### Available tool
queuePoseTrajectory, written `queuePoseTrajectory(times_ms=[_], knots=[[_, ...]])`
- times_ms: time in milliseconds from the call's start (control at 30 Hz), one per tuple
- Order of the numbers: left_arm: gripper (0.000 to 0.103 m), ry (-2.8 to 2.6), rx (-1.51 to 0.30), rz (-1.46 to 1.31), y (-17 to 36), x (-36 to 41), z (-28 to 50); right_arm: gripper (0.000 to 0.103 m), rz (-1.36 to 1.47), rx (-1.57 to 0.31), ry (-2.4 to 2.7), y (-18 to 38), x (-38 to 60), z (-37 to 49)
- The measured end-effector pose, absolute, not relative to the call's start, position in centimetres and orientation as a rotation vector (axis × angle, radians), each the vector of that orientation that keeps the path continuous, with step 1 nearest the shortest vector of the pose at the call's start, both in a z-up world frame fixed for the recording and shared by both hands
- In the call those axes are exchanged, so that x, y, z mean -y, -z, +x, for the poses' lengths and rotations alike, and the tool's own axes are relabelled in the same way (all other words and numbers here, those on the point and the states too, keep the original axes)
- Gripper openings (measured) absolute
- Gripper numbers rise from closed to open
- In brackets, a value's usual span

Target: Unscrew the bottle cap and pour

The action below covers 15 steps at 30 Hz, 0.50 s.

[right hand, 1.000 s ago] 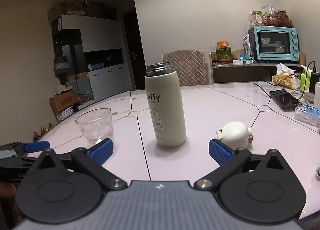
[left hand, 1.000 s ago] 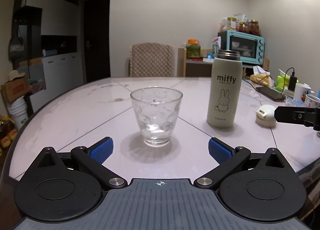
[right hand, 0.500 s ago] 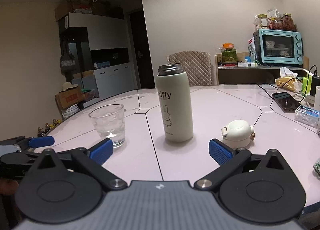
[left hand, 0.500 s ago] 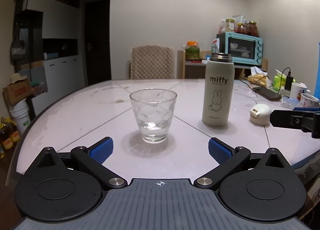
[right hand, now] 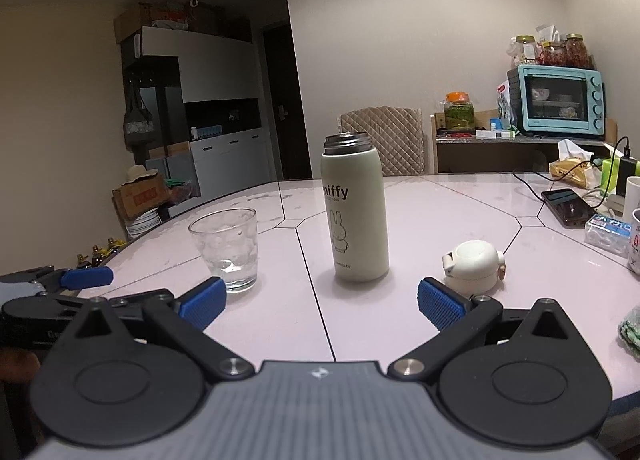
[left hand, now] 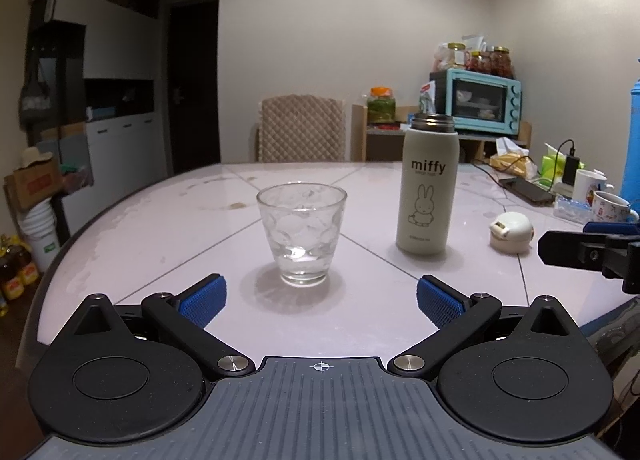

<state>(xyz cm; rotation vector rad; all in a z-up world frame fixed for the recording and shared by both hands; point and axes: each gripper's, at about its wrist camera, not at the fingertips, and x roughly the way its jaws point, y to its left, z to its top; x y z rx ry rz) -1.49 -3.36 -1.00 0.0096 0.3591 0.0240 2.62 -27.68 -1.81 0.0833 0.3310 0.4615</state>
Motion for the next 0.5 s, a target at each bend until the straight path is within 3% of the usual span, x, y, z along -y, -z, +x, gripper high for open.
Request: queuePoseTrajectory(times_ms=[500], knots=[[0.103, -0.019, -0.355, 0.008, 1.01, 3.65, -1.56, 0.103, 0.076, -0.331, -0.466, 1.72, 27.75, 2.2]])
